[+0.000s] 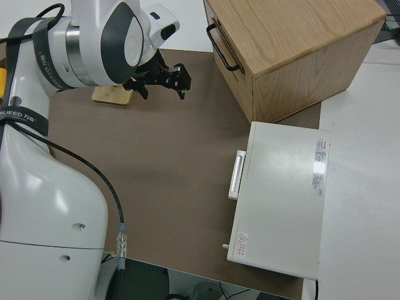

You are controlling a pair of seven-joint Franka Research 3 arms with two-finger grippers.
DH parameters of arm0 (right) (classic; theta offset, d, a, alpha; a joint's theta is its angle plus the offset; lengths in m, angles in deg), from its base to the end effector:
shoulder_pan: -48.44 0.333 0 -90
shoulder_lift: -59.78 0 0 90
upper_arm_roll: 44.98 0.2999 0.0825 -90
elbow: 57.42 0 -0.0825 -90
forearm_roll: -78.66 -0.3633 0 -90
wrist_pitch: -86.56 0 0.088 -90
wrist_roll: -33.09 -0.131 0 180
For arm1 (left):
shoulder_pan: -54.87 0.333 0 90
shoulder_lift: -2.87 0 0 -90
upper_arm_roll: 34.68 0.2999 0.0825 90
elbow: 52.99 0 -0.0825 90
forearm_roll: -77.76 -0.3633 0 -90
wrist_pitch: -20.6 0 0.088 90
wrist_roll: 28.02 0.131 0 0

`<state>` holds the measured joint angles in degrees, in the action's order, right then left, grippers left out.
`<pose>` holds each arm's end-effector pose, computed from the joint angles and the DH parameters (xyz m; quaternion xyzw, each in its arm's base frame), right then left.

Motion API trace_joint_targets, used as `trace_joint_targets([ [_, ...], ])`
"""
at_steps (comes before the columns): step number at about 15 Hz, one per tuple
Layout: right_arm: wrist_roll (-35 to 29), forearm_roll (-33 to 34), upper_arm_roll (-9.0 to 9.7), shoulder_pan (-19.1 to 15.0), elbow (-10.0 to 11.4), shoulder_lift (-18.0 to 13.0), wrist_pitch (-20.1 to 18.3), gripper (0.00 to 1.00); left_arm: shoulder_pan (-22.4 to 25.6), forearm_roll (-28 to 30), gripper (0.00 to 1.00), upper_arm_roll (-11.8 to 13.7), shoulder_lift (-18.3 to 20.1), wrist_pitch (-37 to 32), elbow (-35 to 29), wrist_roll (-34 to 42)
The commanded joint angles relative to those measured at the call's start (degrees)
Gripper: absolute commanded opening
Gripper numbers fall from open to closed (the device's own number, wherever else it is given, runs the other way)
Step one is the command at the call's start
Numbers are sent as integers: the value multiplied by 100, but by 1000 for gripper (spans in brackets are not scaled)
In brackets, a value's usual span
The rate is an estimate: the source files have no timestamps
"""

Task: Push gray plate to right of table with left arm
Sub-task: 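Push the gray plate with the left gripper away from the rack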

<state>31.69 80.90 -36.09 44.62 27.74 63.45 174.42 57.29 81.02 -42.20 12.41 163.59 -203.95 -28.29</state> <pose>0.5472 0.0406 0.5849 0.9994 0.0313 -0.0072 0.0150 0.4127 -0.0354 0.2808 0.9997 -0.0189 0.0129 0.0072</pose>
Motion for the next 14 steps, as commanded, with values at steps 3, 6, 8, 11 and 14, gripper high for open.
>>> trace_joint_targets([
  [3, -18, -40, -1, -4, -8, -33, -59, 983, -83, 60, 995, 48, -145, 317, -153, -61],
  [6, -18, -40, -1, -4, -8, -33, -59, 983, -83, 60, 837, 40, -145, 317, -153, -61],
  [8, -18, -40, -1, -4, -8, -33, -59, 983, -83, 60, 703, 40, -145, 326, -145, -61],
  [11, -18, -40, -1, -4, -8, -33, -59, 983, -83, 200, 437, 40, -136, 335, -136, -79],
  [14, -18, -40, -1, -4, -8, -33, -59, 983, -118, 280, 205, 40, -136, 352, -127, -132],
])
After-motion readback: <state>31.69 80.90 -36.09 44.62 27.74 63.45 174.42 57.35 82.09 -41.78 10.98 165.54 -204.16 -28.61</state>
